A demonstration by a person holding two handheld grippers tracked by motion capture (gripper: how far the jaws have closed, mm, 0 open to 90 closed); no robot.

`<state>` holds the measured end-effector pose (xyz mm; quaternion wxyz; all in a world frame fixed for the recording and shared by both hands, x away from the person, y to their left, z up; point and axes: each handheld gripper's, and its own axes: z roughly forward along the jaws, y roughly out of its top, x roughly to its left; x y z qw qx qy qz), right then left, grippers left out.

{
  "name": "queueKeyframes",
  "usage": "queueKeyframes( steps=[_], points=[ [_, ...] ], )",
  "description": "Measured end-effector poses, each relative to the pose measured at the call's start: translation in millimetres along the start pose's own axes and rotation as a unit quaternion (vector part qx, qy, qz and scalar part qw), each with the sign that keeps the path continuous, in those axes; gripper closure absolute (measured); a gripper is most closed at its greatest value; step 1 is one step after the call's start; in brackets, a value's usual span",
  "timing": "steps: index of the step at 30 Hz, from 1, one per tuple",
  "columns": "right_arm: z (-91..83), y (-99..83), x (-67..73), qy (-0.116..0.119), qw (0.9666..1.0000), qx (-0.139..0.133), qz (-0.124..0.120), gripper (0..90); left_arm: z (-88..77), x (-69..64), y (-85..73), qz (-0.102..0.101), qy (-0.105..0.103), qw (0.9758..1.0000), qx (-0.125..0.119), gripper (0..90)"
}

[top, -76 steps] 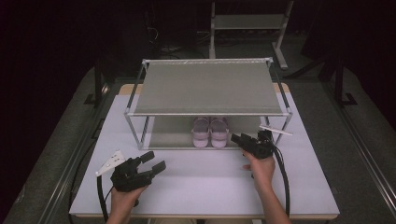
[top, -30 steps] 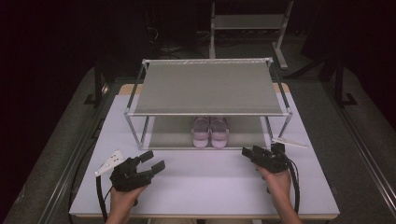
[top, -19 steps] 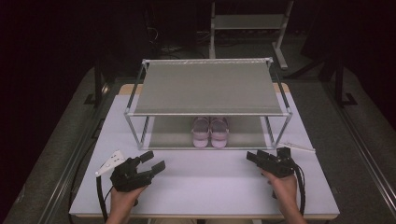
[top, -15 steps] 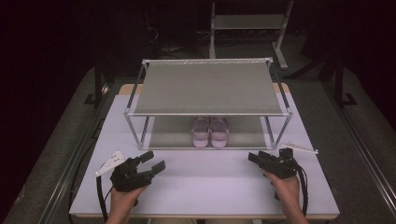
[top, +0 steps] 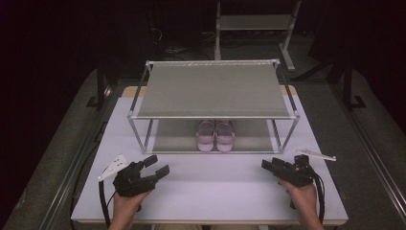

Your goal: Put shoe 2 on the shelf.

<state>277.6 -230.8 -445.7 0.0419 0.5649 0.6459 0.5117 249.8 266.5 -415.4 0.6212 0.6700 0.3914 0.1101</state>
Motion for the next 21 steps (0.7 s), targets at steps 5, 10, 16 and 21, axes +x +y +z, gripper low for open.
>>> queueKeyframes(
  steps=[5, 10, 16, 21],
  points=[
    [-5.4, -1.1, -2.0, -0.001, 1.0, 0.001, -0.001, 37.1, 0.2, 0.1, -0.1, 0.0, 0.0, 1.0, 0.001, 26.3],
    [-11.2, -1.3, -5.5, -0.002, 1.0, -0.003, 0.003, 36.9, 0.2, 0.0, -0.1, -0.001, 0.0, 1.0, 0.0, 26.3],
    [-16.4, -0.8, -6.2, -0.003, 1.0, -0.002, 0.0, 36.9, 0.3, -0.1, -0.1, -0.001, 0.0, 1.0, 0.0, 26.3],
    [-20.1, -2.1, -8.4, -0.003, 1.0, 0.003, -0.001, 36.9, 0.3, -0.3, -0.2, 0.0, 0.0, 1.0, 0.001, 26.4]
  ],
)
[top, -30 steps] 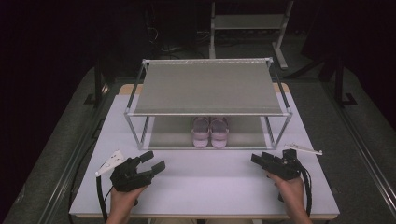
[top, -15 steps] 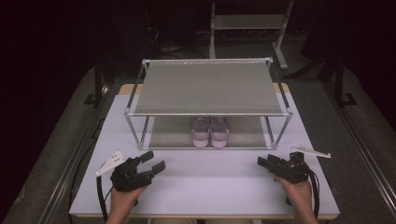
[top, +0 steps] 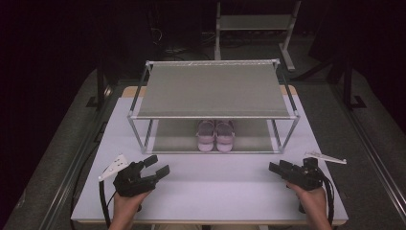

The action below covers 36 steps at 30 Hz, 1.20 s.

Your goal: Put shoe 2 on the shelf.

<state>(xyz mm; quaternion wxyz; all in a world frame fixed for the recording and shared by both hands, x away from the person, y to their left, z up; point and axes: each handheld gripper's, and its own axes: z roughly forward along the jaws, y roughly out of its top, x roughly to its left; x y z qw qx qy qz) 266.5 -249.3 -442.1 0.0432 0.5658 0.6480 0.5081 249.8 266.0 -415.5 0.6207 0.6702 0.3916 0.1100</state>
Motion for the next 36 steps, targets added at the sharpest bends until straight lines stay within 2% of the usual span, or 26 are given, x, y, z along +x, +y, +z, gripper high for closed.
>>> queueKeyframes(
  steps=[21, 36],
  points=[
    [-12.3, -6.1, -6.9, -0.001, 1.0, 0.003, 0.005, 36.4, 0.5, 0.5, -0.3, 0.002, 0.0, 1.0, 0.003, 26.3],
    [-22.0, -8.1, -8.3, -0.004, 0.9999, 0.009, -0.004, 36.4, 0.9, 0.3, -0.5, 0.0, 0.0, 1.0, 0.002, 26.3]
  ],
)
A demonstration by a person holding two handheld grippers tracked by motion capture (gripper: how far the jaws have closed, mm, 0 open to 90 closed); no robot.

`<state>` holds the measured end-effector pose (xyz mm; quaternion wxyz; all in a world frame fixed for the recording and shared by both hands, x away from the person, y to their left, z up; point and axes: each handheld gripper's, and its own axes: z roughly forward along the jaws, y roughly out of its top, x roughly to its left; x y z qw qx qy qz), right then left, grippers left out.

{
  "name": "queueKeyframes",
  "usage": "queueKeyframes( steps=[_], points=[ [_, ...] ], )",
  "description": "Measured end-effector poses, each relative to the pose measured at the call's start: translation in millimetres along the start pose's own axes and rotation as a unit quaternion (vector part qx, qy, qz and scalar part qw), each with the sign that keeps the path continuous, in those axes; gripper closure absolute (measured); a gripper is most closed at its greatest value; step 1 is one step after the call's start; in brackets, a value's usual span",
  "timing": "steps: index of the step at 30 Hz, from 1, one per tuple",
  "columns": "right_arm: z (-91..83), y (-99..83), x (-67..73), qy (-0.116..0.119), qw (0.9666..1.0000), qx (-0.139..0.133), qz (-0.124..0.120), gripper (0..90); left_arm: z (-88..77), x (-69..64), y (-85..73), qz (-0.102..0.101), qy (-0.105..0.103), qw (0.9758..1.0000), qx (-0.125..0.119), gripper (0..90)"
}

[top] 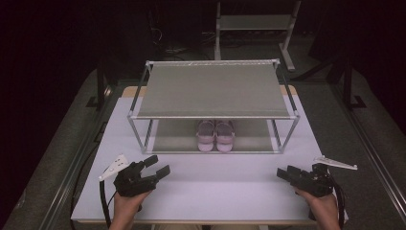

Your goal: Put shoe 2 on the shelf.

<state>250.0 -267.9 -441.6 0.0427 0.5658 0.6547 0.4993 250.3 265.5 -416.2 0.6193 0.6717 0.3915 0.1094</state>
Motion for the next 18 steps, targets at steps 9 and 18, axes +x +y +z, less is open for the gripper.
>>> queueKeyframes(
  steps=[9, 18],
  points=[
    [-4.8, -1.4, -0.4, 0.002, 1.0, -0.001, 0.001, 36.1, 0.5, -0.1, 0.0, -0.001, 0.0, 1.0, 0.0, 26.3],
    [-5.6, -2.6, -2.0, -0.009, 0.9999, -0.002, -0.006, 35.1, 1.6, 0.6, 0.5, 0.001, -0.001, 1.0, 0.002, 26.3]
  ],
)
